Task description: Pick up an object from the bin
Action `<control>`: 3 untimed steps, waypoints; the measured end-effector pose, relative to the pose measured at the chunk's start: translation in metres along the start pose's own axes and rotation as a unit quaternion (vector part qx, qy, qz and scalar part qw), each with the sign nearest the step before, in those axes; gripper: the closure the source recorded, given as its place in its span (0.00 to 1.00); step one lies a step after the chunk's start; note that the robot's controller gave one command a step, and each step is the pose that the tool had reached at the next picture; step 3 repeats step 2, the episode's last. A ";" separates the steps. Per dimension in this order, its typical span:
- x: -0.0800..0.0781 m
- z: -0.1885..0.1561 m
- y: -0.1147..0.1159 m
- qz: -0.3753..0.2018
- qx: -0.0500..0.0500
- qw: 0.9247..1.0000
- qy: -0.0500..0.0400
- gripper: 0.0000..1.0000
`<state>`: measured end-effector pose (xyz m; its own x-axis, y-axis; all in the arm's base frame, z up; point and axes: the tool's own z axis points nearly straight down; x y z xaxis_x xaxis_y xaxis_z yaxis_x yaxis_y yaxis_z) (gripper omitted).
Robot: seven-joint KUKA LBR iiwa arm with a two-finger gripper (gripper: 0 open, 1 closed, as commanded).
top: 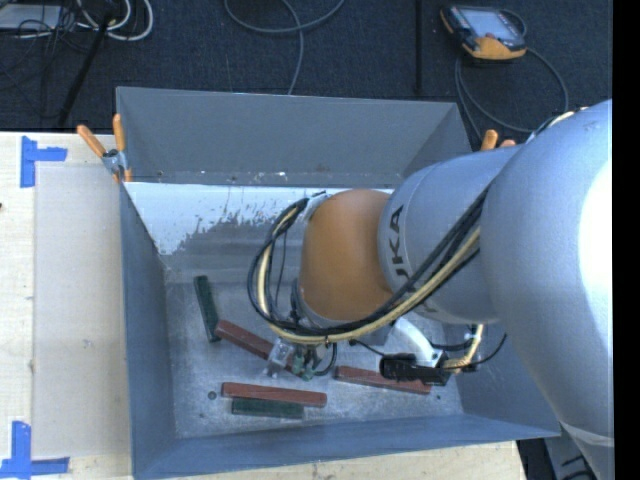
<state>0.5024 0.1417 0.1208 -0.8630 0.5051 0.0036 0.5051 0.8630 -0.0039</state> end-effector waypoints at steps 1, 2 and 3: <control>-0.001 -0.015 0.000 0.000 -0.002 1.000 -0.002 1.00; -0.001 -0.025 0.000 0.000 -0.002 1.000 -0.002 1.00; -0.001 -0.025 0.000 0.000 -0.002 1.000 -0.002 1.00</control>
Offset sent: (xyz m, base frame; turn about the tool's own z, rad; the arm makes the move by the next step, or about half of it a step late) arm 0.0000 0.0000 0.0321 0.0000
